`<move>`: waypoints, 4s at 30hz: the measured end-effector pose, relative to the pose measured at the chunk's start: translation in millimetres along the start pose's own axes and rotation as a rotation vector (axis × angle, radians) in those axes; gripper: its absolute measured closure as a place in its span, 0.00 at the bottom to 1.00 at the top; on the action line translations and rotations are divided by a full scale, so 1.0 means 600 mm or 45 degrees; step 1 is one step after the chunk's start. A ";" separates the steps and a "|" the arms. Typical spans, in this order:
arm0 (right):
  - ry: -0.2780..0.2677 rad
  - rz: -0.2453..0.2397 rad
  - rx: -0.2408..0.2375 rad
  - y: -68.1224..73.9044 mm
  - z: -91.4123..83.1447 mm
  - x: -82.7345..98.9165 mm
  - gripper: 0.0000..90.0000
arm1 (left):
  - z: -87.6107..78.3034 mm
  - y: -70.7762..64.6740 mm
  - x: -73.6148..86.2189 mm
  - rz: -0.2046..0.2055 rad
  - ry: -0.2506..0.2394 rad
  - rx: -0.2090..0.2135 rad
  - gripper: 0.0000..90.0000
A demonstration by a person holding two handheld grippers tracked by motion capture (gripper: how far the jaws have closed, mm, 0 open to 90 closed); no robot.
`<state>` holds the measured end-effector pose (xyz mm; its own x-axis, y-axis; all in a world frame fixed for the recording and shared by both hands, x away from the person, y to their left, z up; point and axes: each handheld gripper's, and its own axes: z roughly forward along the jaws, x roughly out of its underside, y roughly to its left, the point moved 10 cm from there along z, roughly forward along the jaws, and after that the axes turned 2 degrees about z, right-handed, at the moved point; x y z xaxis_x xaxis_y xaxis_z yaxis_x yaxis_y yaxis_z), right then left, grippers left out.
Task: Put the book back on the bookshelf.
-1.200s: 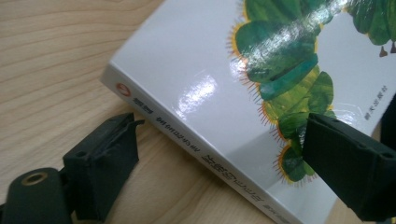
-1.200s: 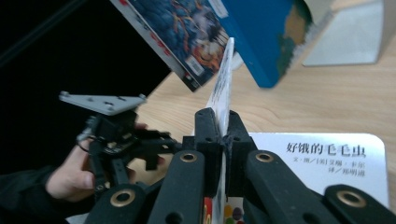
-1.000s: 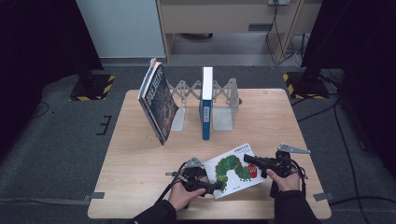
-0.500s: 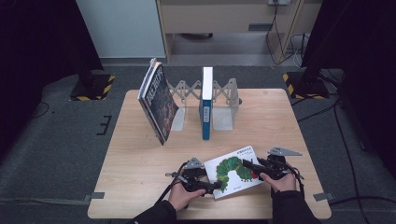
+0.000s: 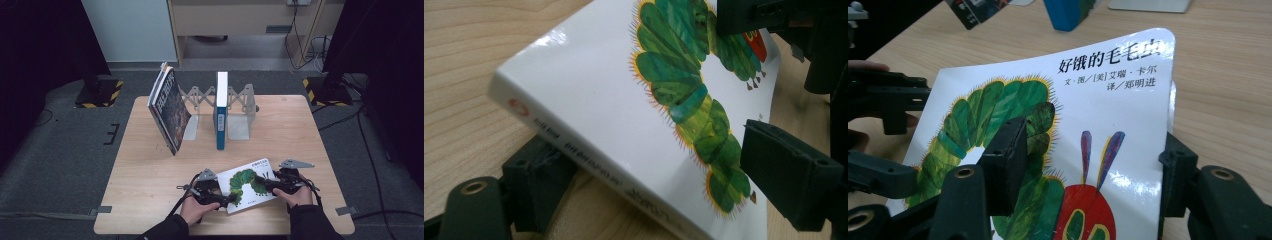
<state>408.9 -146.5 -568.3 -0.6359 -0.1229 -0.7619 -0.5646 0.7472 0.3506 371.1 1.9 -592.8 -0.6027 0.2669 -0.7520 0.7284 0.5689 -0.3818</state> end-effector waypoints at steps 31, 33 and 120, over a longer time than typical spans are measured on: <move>0.113 -0.013 0.102 -0.014 0.007 0.017 0.43 | -0.009 0.012 -0.004 -0.116 -0.022 -0.041 0.34; 0.103 -0.009 0.099 -0.015 0.004 0.014 0.44 | -0.013 0.011 -0.009 -0.110 -0.038 -0.044 0.36; 0.232 -0.078 0.482 -0.130 -0.040 0.046 0.17 | -0.129 -0.002 -0.229 0.082 -0.394 -0.293 0.83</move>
<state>422.9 -223.6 -603.7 -0.7087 -0.2627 -0.6548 -0.3927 0.9179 0.0567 427.8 25.0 -447.5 -0.4057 0.0810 -0.9104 0.6485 0.7274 -0.2243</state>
